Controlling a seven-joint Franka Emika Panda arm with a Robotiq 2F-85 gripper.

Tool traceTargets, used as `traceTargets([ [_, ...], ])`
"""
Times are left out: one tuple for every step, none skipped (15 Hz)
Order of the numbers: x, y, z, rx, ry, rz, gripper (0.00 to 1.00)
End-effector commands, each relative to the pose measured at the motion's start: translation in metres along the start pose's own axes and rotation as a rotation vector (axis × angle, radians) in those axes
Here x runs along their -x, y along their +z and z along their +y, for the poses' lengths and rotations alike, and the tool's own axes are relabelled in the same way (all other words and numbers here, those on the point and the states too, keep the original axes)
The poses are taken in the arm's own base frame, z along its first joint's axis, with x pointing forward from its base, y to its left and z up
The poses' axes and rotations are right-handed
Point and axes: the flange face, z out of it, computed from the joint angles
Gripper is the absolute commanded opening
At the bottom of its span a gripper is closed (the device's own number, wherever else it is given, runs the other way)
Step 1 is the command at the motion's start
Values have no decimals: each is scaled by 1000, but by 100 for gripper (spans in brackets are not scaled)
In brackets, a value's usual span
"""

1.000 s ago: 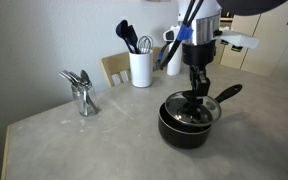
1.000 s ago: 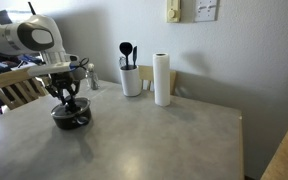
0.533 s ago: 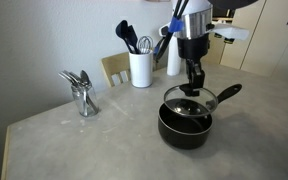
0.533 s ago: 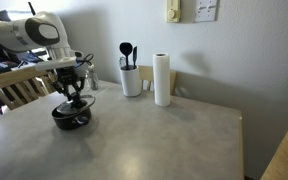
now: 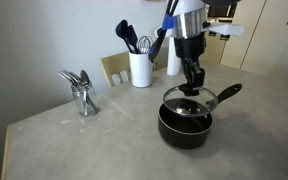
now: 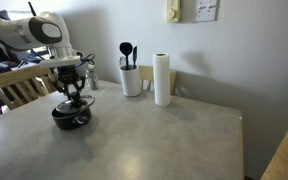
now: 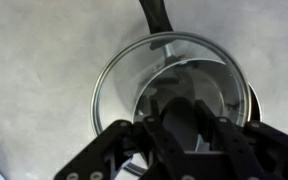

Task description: Put the glass lid on top of the black pot

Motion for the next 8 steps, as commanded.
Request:
traceTargets([
  [0,0,1,-3,-11,-1,39],
  [0,0,2,-3,-17,-1,39],
  [0,0,3,-4,-19,-1,39],
  [1,0,4,-4,-20,-1,39],
  [1,0,4,-4,-21,0,39],
  [0,-1,4,-4,-21,0,14],
  [-1,2,1,-7,-16,11,14],
  [-3,2,-4,2,-23,15,14],
])
